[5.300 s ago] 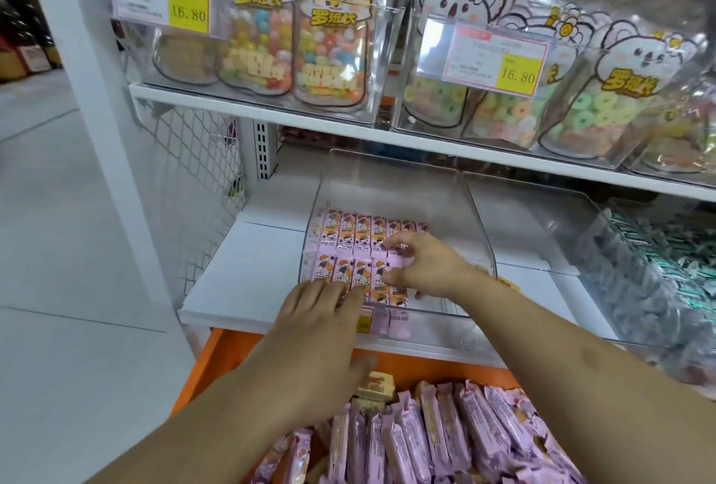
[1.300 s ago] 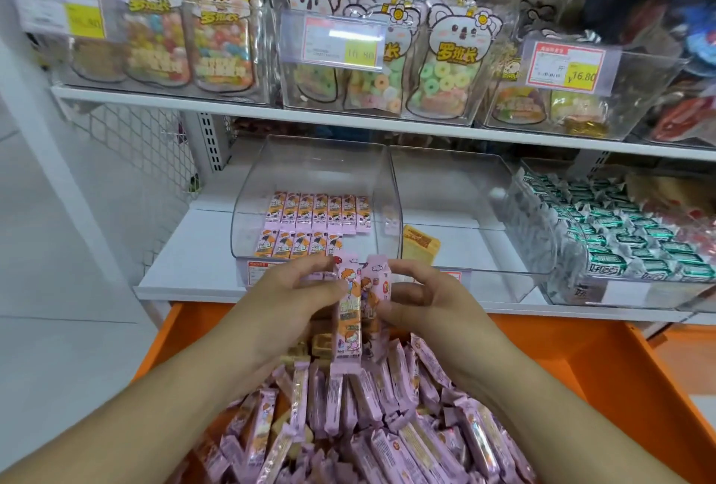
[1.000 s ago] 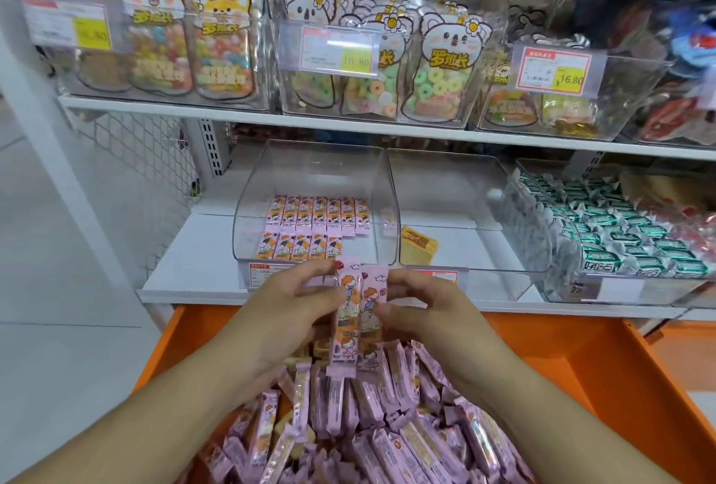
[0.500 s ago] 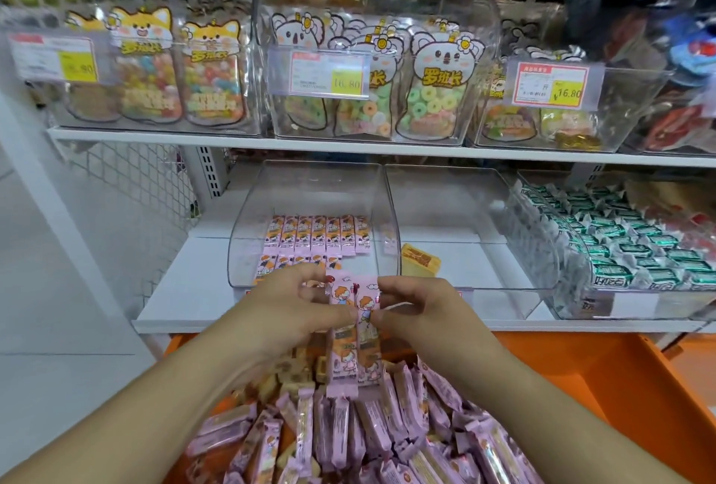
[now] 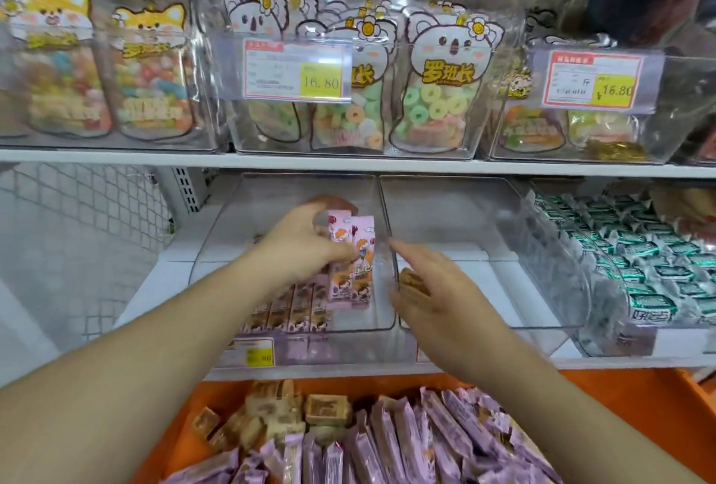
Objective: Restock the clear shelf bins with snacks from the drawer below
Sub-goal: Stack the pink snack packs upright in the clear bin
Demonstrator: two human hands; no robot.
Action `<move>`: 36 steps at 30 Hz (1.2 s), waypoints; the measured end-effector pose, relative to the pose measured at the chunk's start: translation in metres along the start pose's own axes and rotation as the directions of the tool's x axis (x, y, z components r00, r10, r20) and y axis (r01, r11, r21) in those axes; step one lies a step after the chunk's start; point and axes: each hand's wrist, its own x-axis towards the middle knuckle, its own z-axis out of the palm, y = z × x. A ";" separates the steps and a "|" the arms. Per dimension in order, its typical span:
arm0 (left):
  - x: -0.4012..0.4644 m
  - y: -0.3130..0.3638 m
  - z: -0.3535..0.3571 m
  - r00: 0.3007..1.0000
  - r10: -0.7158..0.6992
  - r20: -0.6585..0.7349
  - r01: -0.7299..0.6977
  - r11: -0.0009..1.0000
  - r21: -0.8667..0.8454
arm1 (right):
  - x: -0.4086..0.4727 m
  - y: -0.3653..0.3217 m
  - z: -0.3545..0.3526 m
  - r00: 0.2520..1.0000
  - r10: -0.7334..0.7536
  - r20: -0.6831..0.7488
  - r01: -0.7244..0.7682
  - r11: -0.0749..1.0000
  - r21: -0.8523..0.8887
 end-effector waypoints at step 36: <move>0.030 -0.079 0.013 0.963 0.030 0.267 -0.240 0.545 0.803 | -0.005 0.005 0.005 1.000 -0.003 0.031 0.006 0.996 -0.093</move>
